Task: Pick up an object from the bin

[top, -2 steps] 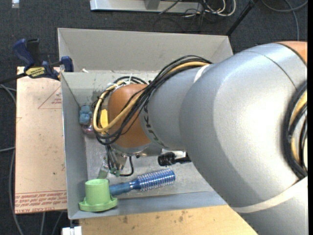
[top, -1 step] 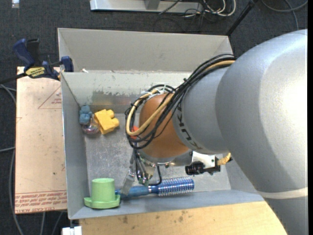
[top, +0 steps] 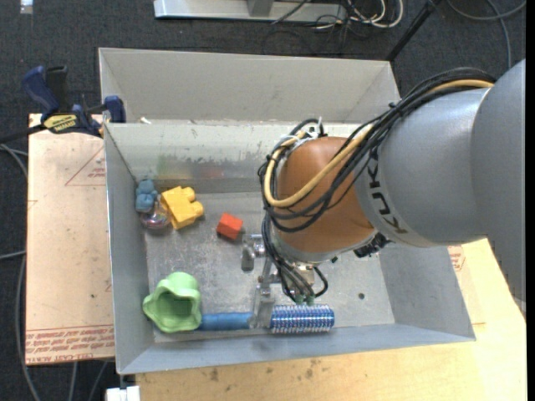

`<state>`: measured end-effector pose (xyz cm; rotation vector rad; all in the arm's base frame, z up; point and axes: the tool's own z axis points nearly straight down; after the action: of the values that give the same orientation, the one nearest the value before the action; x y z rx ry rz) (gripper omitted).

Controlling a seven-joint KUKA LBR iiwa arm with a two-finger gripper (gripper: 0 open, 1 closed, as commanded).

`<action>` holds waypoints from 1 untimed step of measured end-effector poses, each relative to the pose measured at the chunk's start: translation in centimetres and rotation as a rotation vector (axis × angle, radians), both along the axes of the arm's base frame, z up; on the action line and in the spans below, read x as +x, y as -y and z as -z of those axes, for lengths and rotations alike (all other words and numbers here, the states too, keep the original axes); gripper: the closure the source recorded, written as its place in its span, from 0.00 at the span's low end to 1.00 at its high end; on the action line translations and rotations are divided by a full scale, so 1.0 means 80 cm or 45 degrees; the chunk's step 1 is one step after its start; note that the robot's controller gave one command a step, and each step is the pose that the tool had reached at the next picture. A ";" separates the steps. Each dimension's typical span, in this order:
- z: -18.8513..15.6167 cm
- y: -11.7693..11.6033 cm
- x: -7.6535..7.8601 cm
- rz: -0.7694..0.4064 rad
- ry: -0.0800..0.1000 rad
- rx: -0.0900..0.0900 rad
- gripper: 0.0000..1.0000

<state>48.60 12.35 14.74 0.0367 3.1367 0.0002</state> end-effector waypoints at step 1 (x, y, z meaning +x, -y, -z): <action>0.099 -0.069 -0.006 0.022 0.010 0.007 0.00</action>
Offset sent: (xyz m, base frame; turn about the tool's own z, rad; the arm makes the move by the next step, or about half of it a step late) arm -0.0074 0.0511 -0.0773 0.0211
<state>48.14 17.83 6.84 0.0639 3.1285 0.0093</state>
